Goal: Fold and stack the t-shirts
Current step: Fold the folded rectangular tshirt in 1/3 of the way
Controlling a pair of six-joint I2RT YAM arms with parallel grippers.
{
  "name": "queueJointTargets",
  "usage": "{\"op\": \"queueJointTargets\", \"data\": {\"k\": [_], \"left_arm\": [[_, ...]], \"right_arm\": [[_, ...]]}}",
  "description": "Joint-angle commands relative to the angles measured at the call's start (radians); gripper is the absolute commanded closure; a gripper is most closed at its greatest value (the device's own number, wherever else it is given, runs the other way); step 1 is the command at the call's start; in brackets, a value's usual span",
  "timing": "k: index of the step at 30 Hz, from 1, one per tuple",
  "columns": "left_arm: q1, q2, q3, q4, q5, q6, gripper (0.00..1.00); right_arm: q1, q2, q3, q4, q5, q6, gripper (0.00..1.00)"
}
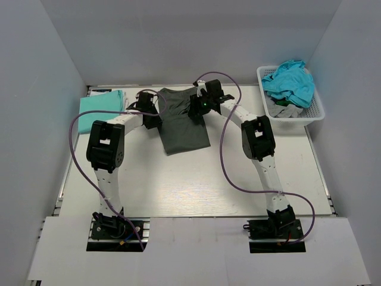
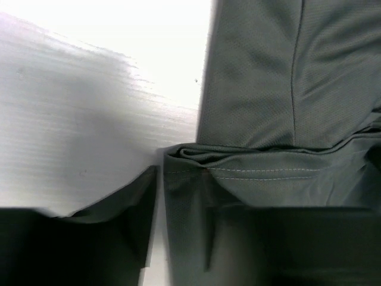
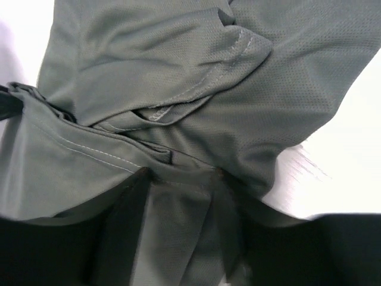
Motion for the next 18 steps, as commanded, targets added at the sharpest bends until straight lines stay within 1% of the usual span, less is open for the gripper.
{"op": "queueJointTargets", "data": {"k": [1, 2, 3, 4, 5, 6, 7, 8, 9, 10, 11, 12, 14, 15, 18], "left_arm": [[0.004, -0.008, 0.002, 0.020, 0.015, 0.007, 0.60], [0.004, -0.008, 0.002, 0.020, 0.015, 0.007, 0.64], [0.004, -0.008, 0.002, 0.030, 0.027, 0.016, 0.71], [0.004, -0.008, 0.002, 0.039, 0.041, 0.016, 0.82], [0.004, -0.008, 0.002, 0.039, 0.041, 0.016, 0.87], [0.004, -0.008, 0.002, 0.049, 0.050, 0.025, 1.00], [0.004, -0.008, 0.002, 0.050, 0.050, 0.025, 1.00], [0.004, -0.008, 0.002, 0.050, 0.059, 0.025, 1.00], [0.004, -0.008, -0.007, 0.059, 0.059, 0.038, 1.00], [0.004, -0.020, -0.007, 0.074, 0.059, 0.038, 1.00], [0.004, -0.049, -0.027, 0.089, 0.059, 0.038, 1.00], [0.004, -0.069, -0.067, 0.111, 0.050, 0.038, 1.00], [-0.005, -0.123, -0.121, 0.204, 0.037, 0.047, 1.00], [-0.017, -0.179, -0.173, 0.264, 0.012, 0.059, 1.00], [-0.017, -0.250, -0.237, 0.321, 0.012, 0.068, 1.00]], "right_arm": [[-0.004, 0.001, 0.046, 0.037, -0.041, 0.007, 0.50], [-0.002, 0.000, 0.040, 0.046, -0.046, 0.009, 0.56], [-0.002, -0.005, 0.036, 0.047, -0.050, 0.010, 0.59], [0.002, -0.006, 0.034, 0.052, -0.060, 0.021, 0.61], [0.001, -0.014, 0.014, 0.067, -0.066, 0.025, 0.66], [0.001, -0.022, 0.008, 0.073, -0.081, 0.035, 0.70], [-0.001, -0.028, -0.006, 0.090, -0.086, 0.038, 0.72], [-0.001, -0.031, -0.013, 0.092, -0.092, 0.039, 0.80], [-0.002, -0.034, -0.012, 0.093, -0.095, 0.041, 0.82], [-0.002, -0.037, -0.015, 0.097, -0.093, 0.045, 0.87], [-0.002, -0.040, -0.018, 0.095, -0.092, 0.048, 1.00], [-0.002, -0.051, -0.018, 0.097, -0.084, 0.052, 1.00], [-0.004, -0.060, -0.027, 0.098, -0.078, 0.053, 1.00], [-0.002, -0.083, -0.044, 0.104, -0.075, 0.052, 1.00], [-0.004, -0.132, -0.090, 0.126, -0.073, 0.050, 1.00]]}}
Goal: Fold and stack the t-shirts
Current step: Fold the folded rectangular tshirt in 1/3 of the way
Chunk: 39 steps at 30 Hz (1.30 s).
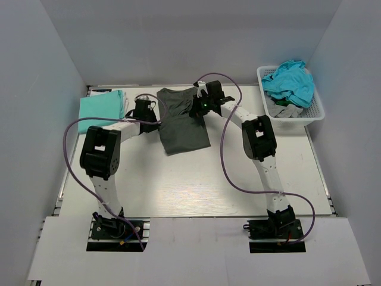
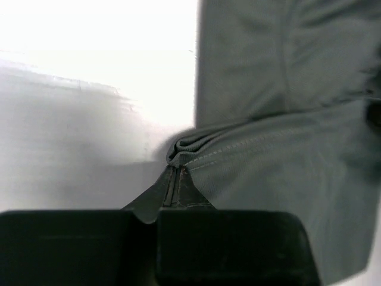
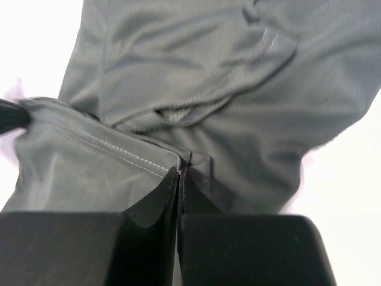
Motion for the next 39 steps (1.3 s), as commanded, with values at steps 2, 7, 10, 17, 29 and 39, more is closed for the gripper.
{"op": "queueJointTargets", "data": {"k": [2, 7, 10, 17, 29, 39], "left_arm": [[-0.010, -0.193, -0.057, 0.170, -0.005, 0.037, 1.00], [-0.010, -0.227, -0.080, 0.189, 0.025, 0.057, 1.00], [-0.010, -0.227, -0.079, 0.202, 0.061, 0.066, 1.00], [-0.010, -0.155, -0.034, 0.212, 0.062, 0.066, 1.00], [-0.010, 0.022, 0.114, 0.193, 0.018, 0.084, 1.00], [-0.010, 0.109, 0.150, 0.201, 0.051, 0.103, 1.00]], "right_arm": [[-0.004, -0.148, -0.092, 0.080, -0.015, 0.008, 1.00], [-0.002, -0.246, -0.195, 0.129, -0.010, 0.014, 1.00], [-0.004, -0.287, -0.246, 0.160, 0.002, 0.016, 1.00], [-0.010, -0.317, -0.278, 0.169, 0.079, 0.016, 1.00], [-0.046, -0.191, -0.182, 0.152, 0.185, 0.074, 1.00], [-0.054, -0.068, -0.085, 0.118, 0.036, 0.033, 1.00]]}}
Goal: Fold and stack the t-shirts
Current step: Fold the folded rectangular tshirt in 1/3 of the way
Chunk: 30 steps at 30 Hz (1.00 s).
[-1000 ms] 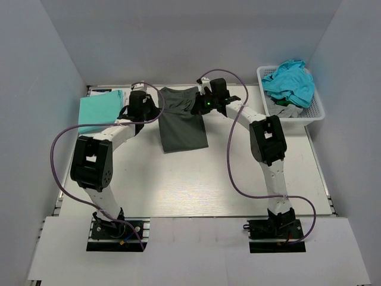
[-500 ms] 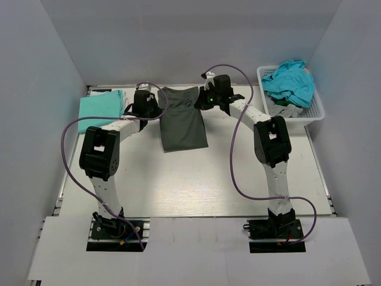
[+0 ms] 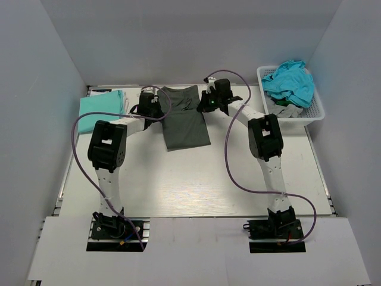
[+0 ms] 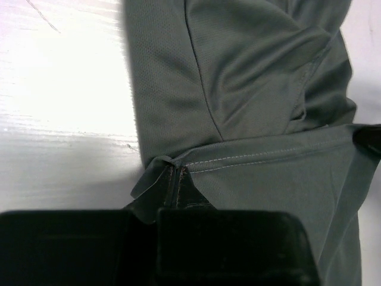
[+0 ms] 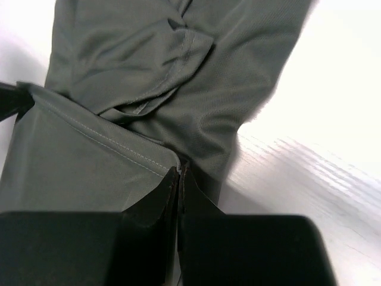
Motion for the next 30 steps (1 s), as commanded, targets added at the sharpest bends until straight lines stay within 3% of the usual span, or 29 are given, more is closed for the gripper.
{"op": "queueJointTargets", "data": {"k": [1, 5, 6, 8, 9, 11, 12, 14, 16, 18, 19, 20, 23, 30], "left_arm": [[-0.004, 0.018, 0.051, -0.017, 0.011, 0.014, 1.00], [-0.004, 0.061, 0.119, -0.083, 0.040, 0.014, 1.00], [-0.004, 0.061, 0.133, -0.100, 0.049, 0.014, 1.00], [-0.004, 0.070, 0.156, -0.126, 0.049, 0.014, 0.93], [-0.004, 0.070, 0.165, -0.138, 0.049, 0.014, 0.80], [-0.004, 0.046, 0.165, -0.139, 0.058, 0.014, 0.62], [-0.004, 0.021, 0.165, -0.139, 0.058, 0.023, 0.45], [-0.004, -0.006, 0.165, -0.160, 0.058, 0.032, 0.40], [-0.004, -0.049, 0.165, -0.160, 0.058, 0.032, 0.38], [-0.004, -0.074, 0.153, -0.160, 0.058, 0.032, 0.34], [-0.004, -0.083, 0.142, -0.171, 0.058, 0.032, 0.26], [-0.004, -0.092, 0.130, -0.171, 0.058, 0.032, 0.20], [-0.004, -0.103, 0.117, -0.189, 0.058, 0.023, 0.00], [-0.006, -0.149, 0.114, -0.296, 0.020, 0.023, 0.00]], "right_arm": [[-0.002, 0.026, 0.044, 0.005, -0.047, -0.005, 1.00], [-0.003, 0.044, 0.058, 0.015, -0.027, 0.001, 0.95], [-0.007, 0.047, 0.067, 0.015, -0.026, 0.006, 0.86], [-0.003, 0.050, 0.072, 0.012, -0.032, 0.014, 0.85], [-0.005, 0.041, 0.081, 0.011, -0.029, 0.017, 0.75], [-0.007, 0.035, 0.087, 0.006, -0.032, 0.024, 0.73], [-0.002, 0.024, 0.087, 0.005, -0.035, 0.029, 0.69], [-0.005, -0.021, 0.077, -0.006, -0.041, 0.028, 0.62], [-0.005, -0.048, 0.038, 0.006, -0.055, 0.028, 0.62], [-0.005, -0.111, 0.012, 0.026, -0.061, 0.029, 0.46], [-0.002, -0.128, -0.002, 0.041, -0.060, 0.032, 0.36], [-0.003, -0.154, -0.034, 0.043, -0.061, 0.032, 0.10], [-0.002, -0.184, -0.042, 0.014, -0.058, 0.031, 0.10], [0.000, -0.287, -0.146, -0.014, -0.046, 0.024, 0.10]]}}
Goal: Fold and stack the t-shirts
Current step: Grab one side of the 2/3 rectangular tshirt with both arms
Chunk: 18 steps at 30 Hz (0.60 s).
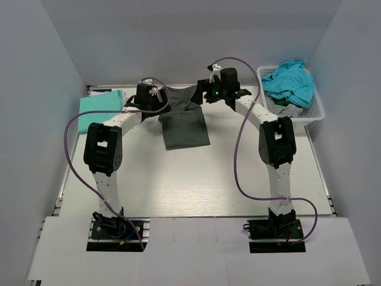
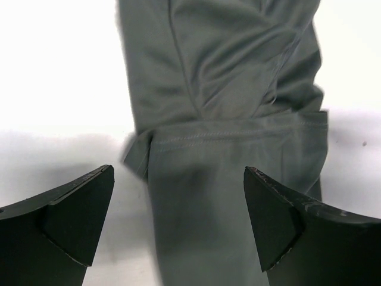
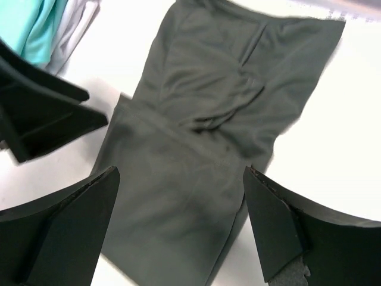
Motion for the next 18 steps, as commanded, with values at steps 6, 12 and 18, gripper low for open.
{"op": "queueJointTargets", "data": {"k": [6, 12, 18], "left_arm": [[-0.016, -0.264, -0.271, -0.077, 0.067, -0.062, 0.00], [-0.075, -0.423, -0.586, 0.059, 0.194, -0.125, 0.00], [-0.109, -0.313, -0.536, 0.009, 0.144, -0.123, 0.23]], "right_arm": [[0.005, -0.249, -0.388, -0.013, 0.041, 0.044, 0.10], [0.006, -0.380, -0.645, -0.029, 0.041, 0.090, 0.10], [0.006, -0.322, -0.670, -0.038, -0.007, 0.147, 0.11]]}}
